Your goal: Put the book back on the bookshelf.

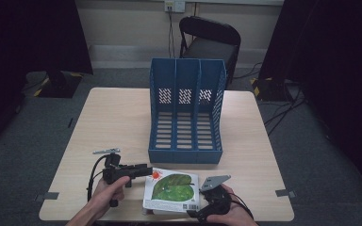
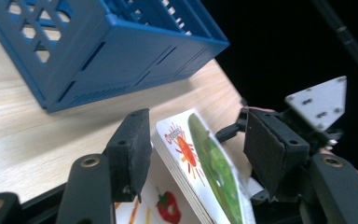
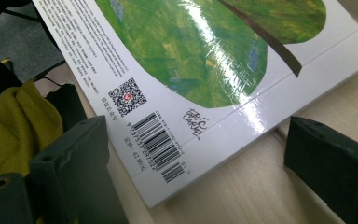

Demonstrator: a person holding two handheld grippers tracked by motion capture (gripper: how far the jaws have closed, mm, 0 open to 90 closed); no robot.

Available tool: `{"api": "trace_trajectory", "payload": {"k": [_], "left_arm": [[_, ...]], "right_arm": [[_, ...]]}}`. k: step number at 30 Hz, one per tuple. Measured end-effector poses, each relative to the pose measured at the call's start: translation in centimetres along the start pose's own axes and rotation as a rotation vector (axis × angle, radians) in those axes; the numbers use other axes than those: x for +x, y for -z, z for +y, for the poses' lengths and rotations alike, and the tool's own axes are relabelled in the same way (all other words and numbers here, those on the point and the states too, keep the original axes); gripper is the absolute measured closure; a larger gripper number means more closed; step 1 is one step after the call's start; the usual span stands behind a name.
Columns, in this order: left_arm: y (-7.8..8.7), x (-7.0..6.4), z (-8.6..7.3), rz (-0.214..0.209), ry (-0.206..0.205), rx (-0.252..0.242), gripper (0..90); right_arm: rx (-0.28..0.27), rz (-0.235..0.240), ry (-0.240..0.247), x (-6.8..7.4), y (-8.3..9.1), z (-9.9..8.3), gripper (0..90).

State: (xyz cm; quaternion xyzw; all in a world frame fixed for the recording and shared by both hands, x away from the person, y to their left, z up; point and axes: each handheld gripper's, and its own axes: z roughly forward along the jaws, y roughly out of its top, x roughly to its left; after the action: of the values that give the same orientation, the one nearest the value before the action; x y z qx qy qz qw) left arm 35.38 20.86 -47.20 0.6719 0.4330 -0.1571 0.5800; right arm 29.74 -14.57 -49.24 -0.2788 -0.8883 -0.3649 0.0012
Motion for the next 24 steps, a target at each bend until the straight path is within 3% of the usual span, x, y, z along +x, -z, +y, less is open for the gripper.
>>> {"api": "trace_trajectory", "payload": {"k": [4,5,6,9,15,18,22,24], "left_arm": [[-0.4,-0.4,-0.1,-0.02,-0.015,0.012,43.4],[-1.1,-0.6,-0.5,-0.046,-0.013,0.065,46.1],[-1.1,-0.6,-0.5,-0.046,-0.013,0.065,45.7],[-2.6,-1.6,-0.8,0.035,-0.101,0.148,42.1],[-3.0,-1.2,-1.0,0.083,-0.067,0.178,41.6],[-3.1,-1.0,-1.1,0.088,-0.05,0.191,41.8],[-3.9,-1.0,-1.4,0.071,-0.035,0.253,44.7],[-4.0,-1.0,-1.5,0.064,-0.023,0.262,45.0]], "right_arm": [[-0.002,0.022,-0.036,-0.3,0.2,0.0,5.7],[-0.005,0.021,-0.038,-0.3,0.2,0.0,5.9],[-0.006,0.021,-0.038,-0.3,0.2,0.1,6.0],[-0.004,0.012,-0.028,-0.2,0.1,0.1,6.2],[-0.01,-0.004,-0.013,0.1,-0.2,0.2,6.6],[-0.014,-0.004,-0.002,0.2,-0.4,0.3,9.1],[-0.029,0.018,0.014,0.6,-0.9,0.6,13.9],[-0.029,0.027,0.015,0.6,-0.9,0.7,14.0]]}}
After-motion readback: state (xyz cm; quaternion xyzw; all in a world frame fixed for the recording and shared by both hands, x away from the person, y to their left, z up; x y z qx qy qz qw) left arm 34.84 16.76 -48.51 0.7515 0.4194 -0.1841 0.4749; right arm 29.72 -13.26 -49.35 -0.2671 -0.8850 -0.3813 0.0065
